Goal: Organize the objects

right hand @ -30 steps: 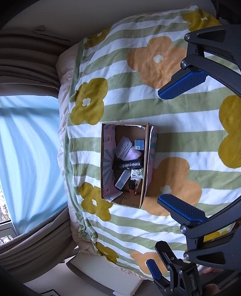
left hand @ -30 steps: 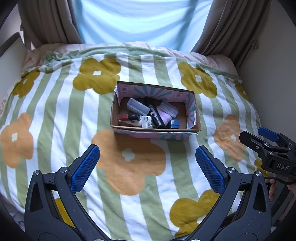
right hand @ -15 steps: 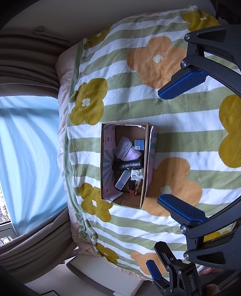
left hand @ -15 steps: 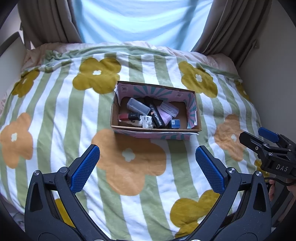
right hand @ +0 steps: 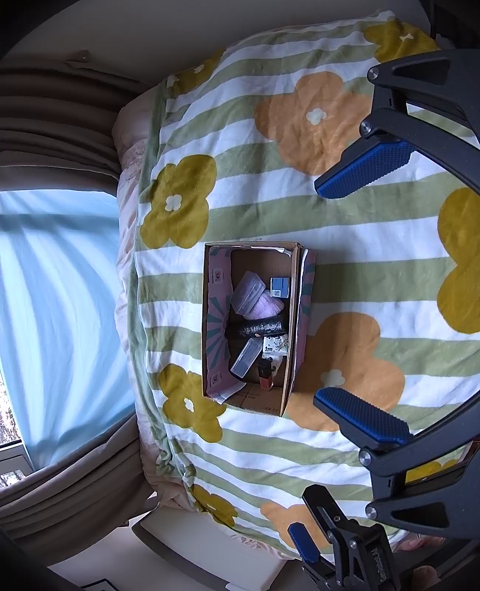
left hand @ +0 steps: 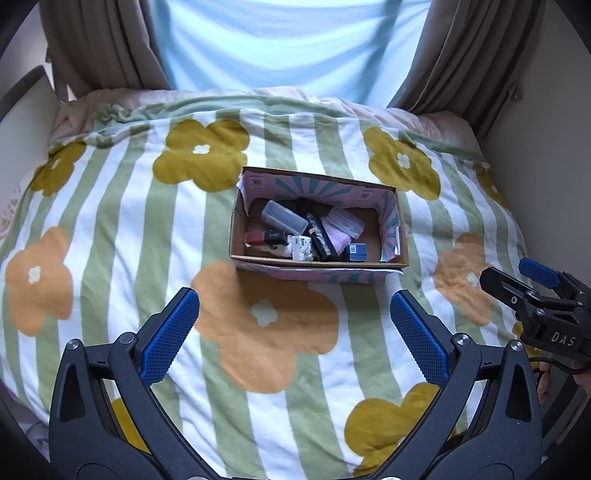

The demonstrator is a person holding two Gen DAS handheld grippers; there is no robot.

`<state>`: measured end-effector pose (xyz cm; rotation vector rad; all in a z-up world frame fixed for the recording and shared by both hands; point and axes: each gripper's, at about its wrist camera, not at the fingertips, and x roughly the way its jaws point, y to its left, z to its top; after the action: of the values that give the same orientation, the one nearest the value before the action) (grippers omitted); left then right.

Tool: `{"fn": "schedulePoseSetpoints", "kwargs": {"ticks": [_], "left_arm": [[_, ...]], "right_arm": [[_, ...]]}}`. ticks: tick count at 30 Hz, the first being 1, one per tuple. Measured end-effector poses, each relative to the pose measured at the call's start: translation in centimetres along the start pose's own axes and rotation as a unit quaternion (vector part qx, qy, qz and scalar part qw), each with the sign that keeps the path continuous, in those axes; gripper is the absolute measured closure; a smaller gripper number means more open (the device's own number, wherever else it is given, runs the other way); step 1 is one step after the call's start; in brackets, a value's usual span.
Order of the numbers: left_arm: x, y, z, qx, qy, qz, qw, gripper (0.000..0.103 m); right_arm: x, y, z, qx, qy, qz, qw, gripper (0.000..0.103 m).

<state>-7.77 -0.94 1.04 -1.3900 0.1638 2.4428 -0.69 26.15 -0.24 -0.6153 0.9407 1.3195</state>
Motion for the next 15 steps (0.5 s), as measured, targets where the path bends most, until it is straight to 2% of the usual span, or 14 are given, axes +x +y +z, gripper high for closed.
{"fn": "schedulePoseSetpoints", "kwargs": {"ticks": [7,12,15], "left_arm": [[-0.5,-0.4,0.3,0.002,-0.012,0.018,0.9998,0.000],[-0.1,0.0,0.7,-0.018,-0.010,0.002,0.9998,0.000],[0.8,0.1,0.9,-0.018,-0.004,0.021,0.9996,0.000]], "right_arm": [[0.0,0.5,0.4,0.002,-0.001,0.000,1.000,0.001],[0.6,0.8,0.7,-0.001,0.001,-0.003,1.000,0.001],[2.1,0.7,0.8,0.004,0.011,-0.002,1.000,0.001]]}}
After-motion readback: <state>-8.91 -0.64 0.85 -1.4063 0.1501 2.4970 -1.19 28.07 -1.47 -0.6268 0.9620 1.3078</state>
